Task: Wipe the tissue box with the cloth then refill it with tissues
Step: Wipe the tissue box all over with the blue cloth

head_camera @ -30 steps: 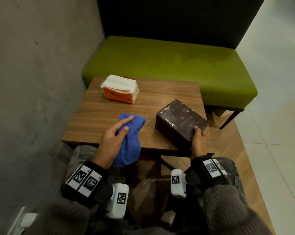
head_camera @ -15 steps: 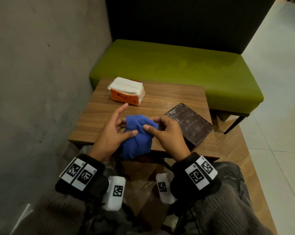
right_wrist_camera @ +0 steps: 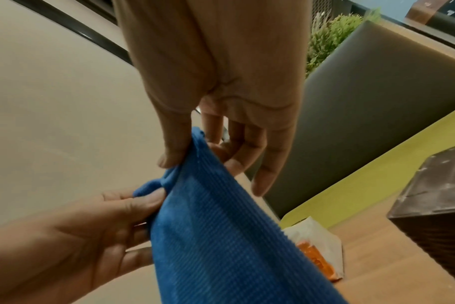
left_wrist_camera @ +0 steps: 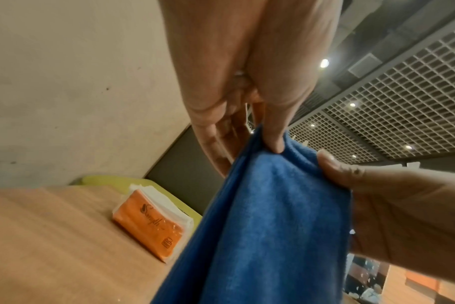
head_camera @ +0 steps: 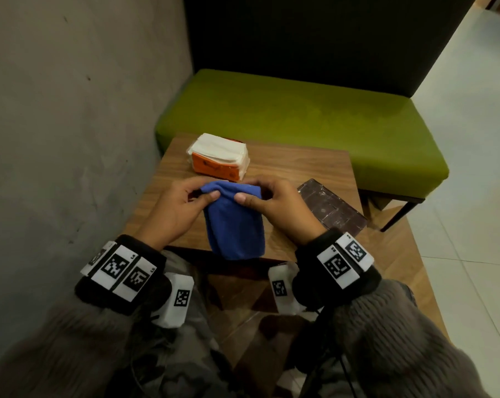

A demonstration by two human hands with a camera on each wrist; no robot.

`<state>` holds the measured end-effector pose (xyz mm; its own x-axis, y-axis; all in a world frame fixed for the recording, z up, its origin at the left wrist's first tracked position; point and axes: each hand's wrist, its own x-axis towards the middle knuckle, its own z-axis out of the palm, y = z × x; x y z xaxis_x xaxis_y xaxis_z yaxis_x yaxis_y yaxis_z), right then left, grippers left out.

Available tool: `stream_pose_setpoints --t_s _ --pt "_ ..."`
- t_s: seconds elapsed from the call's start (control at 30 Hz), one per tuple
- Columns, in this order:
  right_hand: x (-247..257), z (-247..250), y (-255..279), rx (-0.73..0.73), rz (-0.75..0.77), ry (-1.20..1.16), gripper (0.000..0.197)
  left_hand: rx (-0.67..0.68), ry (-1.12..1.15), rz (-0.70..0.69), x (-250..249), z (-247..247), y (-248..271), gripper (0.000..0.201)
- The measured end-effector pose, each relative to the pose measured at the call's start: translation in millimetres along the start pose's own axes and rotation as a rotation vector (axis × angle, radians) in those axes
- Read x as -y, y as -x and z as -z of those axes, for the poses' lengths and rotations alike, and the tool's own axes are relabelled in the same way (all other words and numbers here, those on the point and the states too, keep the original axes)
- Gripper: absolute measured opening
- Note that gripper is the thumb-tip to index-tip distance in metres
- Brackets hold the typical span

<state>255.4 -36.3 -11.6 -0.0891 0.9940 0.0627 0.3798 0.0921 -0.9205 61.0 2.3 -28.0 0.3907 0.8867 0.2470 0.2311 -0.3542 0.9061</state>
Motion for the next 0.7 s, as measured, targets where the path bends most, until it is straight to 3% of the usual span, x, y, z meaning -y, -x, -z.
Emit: stream_pose_setpoints --t_s 0.13,0.3,0.4,0.53,0.7 --pt "1.6 -10.8 -32.8 0.065 -0.083 0.107 0.02 0.008 -0.064 0.083 14.4 25.9 -15.8 0.046" --pt "4.0 -46.7 -92.0 -0.017 -0.082 0.105 0.016 -0.189 -0.387 0.084 17.1 56.0 -39.3 0.021" --pt "-2.2 -64.4 -109.4 -0.071 -0.024 0.222 0.016 -0.269 -0.453 0.091 24.8 60.4 -37.8 0.016" --pt "-23.2 -63.7 -95.6 0.044 0.032 0.432 0.019 -0.084 -0.403 0.167 59.7 55.5 -23.3 0.018" --pt "-51.3 -62.5 -81.6 0.545 -0.122 0.613 0.019 0.364 -0.356 0.369 92.2 49.4 -13.3 0.039"
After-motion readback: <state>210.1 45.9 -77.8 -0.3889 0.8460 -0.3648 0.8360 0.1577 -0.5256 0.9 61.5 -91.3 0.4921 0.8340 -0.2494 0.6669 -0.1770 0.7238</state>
